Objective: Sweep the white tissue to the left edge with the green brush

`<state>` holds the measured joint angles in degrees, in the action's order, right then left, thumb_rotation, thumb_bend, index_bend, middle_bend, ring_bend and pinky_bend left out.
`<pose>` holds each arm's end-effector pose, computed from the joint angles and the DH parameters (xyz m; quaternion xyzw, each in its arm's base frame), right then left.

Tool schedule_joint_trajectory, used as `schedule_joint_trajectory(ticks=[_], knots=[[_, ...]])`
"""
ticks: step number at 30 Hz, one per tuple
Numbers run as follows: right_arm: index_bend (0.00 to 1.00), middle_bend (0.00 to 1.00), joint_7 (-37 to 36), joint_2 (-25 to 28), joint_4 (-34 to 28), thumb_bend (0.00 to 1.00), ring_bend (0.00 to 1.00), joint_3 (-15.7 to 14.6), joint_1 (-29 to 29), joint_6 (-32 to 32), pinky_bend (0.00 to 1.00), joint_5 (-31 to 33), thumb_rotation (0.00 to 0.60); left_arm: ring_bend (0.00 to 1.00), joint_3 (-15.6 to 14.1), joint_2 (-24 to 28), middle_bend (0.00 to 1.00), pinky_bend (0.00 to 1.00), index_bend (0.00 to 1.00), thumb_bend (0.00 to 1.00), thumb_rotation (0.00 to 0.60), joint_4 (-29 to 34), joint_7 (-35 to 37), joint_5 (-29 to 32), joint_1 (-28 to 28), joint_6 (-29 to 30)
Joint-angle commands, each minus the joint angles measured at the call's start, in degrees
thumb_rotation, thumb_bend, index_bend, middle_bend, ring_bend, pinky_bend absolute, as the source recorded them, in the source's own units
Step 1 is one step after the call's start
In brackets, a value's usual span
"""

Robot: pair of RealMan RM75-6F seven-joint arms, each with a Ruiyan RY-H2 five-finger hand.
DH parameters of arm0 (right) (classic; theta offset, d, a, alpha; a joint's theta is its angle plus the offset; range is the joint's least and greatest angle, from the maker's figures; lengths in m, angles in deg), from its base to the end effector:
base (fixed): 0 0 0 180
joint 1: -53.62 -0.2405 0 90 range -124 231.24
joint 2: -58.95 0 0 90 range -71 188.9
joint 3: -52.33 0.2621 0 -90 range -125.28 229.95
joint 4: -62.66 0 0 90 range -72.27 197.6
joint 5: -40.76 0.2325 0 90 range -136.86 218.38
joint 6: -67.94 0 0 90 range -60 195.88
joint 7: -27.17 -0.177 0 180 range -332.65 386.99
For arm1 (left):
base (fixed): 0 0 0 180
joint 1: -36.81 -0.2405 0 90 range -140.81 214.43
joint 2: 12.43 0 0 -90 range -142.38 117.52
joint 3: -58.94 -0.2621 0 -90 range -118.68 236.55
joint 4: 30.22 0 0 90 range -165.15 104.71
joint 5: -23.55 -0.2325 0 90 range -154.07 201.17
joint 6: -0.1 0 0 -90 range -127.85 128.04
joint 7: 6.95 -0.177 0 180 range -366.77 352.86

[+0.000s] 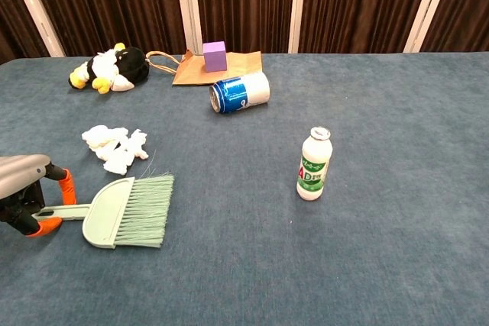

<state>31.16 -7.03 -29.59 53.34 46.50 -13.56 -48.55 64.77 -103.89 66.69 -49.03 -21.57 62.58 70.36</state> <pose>-0.3112 -0.2198 0.1106 0.6460 -0.3757 0.3707 0.5515 -0.2382 0.2797 -0.0589 -0.6599 -0.4950 -0.2101 0.5248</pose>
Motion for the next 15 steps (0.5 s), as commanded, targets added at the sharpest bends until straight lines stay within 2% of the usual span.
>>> schedule_joint_trajectory(ticks=[1,9,12,15], knots=[[0.00,0.00,-0.02,0.03,-0.06,0.32,0.00,0.00,0.06,-0.13,0.01,-0.03,0.600,1.00,0.34,0.49,1.00,1.00,0.63,0.63,0.600,0.63,1.28,-0.86,-0.08,0.35],[0.00,0.00,0.08,-0.09,-0.05,0.32,0.00,-0.04,0.10,-0.16,0.01,-0.06,0.600,1.00,1.62,3.24,1.00,1.00,0.68,0.63,0.600,5.01,3.18,-10.01,0.97,3.62],[0.00,0.00,0.18,-0.08,-0.15,0.32,0.00,-0.03,0.11,-0.01,0.01,0.16,0.600,1.00,3.73,4.20,1.00,1.00,0.68,0.63,0.600,7.55,1.46,-11.11,2.60,4.37],[0.00,0.00,0.07,0.01,-0.25,0.32,0.00,0.02,0.13,0.04,0.01,0.34,0.600,1.00,6.43,4.51,1.00,1.00,0.68,0.64,0.600,8.86,-1.45,-9.74,4.88,4.35]])
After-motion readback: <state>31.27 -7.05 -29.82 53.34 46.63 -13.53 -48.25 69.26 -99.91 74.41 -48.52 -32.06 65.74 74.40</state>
